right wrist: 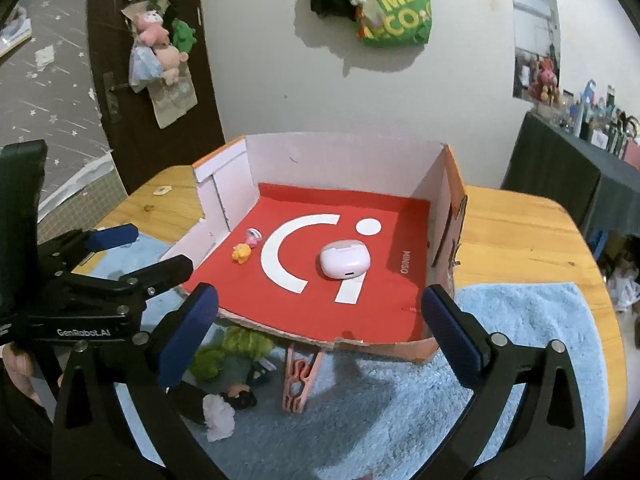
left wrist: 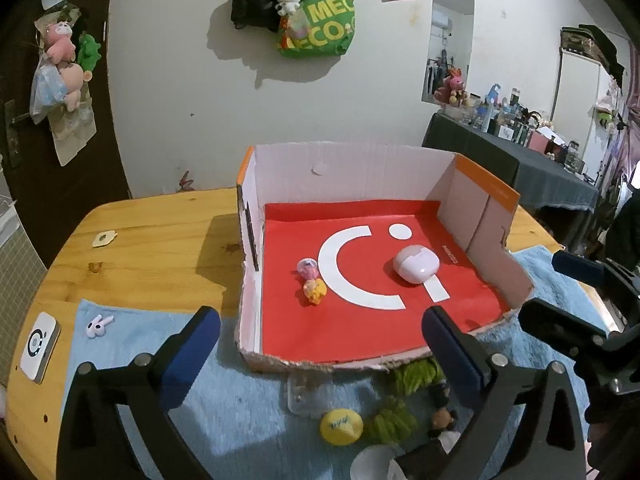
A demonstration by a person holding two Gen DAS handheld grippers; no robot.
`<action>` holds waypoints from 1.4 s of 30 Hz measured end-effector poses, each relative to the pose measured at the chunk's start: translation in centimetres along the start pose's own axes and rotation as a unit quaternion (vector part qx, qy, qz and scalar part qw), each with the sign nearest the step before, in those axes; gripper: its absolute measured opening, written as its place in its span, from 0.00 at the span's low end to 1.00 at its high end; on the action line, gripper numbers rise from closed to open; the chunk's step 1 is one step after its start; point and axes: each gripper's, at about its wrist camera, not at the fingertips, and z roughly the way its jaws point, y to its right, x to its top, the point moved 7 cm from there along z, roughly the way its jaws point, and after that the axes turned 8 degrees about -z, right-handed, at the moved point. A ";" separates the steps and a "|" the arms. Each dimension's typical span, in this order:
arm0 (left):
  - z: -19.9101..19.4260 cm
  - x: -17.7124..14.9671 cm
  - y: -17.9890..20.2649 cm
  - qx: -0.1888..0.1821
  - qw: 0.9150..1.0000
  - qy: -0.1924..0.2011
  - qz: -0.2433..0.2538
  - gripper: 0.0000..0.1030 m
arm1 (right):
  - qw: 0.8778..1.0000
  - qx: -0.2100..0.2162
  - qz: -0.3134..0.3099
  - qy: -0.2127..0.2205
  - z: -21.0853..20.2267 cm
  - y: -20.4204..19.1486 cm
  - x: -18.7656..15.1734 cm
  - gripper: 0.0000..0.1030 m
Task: Organize objects
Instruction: 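Withdraw both tools from the box back toward the remaining toys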
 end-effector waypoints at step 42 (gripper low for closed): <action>-2.6 -6.6 -1.5 0.008 0.999 -0.035 -0.018 1.00 | 1.000 0.008 0.000 -0.016 -2.2 -3.1 -5.8 1.00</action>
